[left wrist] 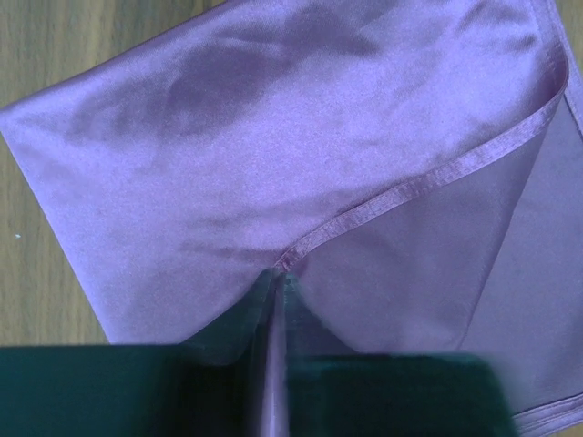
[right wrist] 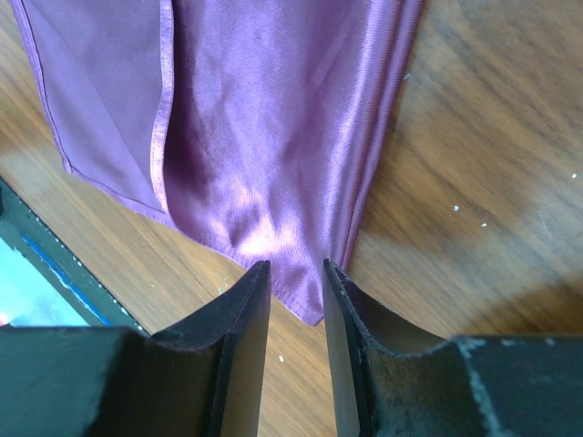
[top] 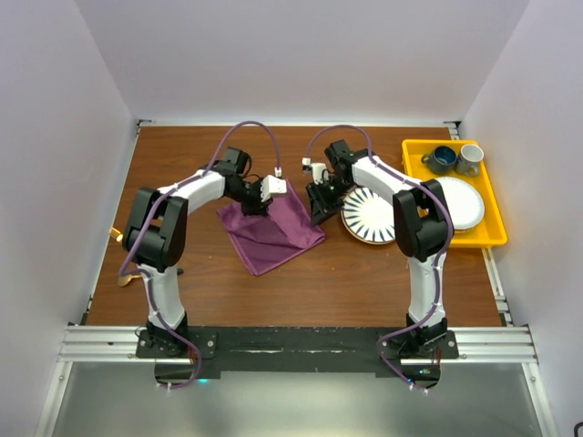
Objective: Fold the napkin into a case and place the utensils inside
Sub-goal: Fold the top corner of the square-folded napkin at the center of the board.
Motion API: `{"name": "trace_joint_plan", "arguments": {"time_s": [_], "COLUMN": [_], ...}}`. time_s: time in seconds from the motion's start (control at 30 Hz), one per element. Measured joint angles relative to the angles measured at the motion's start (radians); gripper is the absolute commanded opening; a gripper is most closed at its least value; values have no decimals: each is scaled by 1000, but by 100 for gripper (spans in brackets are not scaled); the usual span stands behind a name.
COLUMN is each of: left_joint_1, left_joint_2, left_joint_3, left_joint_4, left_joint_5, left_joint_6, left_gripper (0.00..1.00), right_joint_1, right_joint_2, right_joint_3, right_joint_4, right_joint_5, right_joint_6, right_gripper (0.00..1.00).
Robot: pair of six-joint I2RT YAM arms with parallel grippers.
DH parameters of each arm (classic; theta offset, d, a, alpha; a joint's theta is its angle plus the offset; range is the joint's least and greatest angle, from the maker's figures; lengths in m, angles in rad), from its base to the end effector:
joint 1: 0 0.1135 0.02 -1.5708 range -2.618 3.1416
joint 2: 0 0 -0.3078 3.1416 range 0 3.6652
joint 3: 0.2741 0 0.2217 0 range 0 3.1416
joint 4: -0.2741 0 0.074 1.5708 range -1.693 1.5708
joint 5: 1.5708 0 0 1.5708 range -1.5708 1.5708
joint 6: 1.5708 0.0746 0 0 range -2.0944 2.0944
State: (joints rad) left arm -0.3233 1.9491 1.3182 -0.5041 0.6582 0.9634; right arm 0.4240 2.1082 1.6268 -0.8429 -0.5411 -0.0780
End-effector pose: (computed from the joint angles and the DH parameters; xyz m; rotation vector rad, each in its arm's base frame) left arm 0.3625 -0.1696 0.2015 1.6250 1.8571 -0.6263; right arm 0.3745 0.2112 0.1985 -0.8099 2.7610 0.8470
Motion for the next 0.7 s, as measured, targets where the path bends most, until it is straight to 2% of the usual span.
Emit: {"name": "trace_joint_plan", "arguments": {"time_s": [0.1,0.17,0.4,0.7], "left_joint_1": [0,0,0,0], "left_joint_2": [8,15,48,51], "left_joint_3": [10,14,35,96], "left_joint_4": [-8,-11,-40,-43], "left_joint_5": [-2,-2,3,23], "left_joint_6": [-1,-2,-1,-27], "left_gripper": [34,33,0,0], "right_joint_1": [0,0,0,0], "right_joint_2": [0,0,0,0], "right_joint_3": [8,12,15,15], "right_joint_4": [-1,-1,-2,12], "right_joint_5": [0,0,9,32], "right_joint_6": [0,0,-2,-9], "right_gripper": [34,34,34,33]}}
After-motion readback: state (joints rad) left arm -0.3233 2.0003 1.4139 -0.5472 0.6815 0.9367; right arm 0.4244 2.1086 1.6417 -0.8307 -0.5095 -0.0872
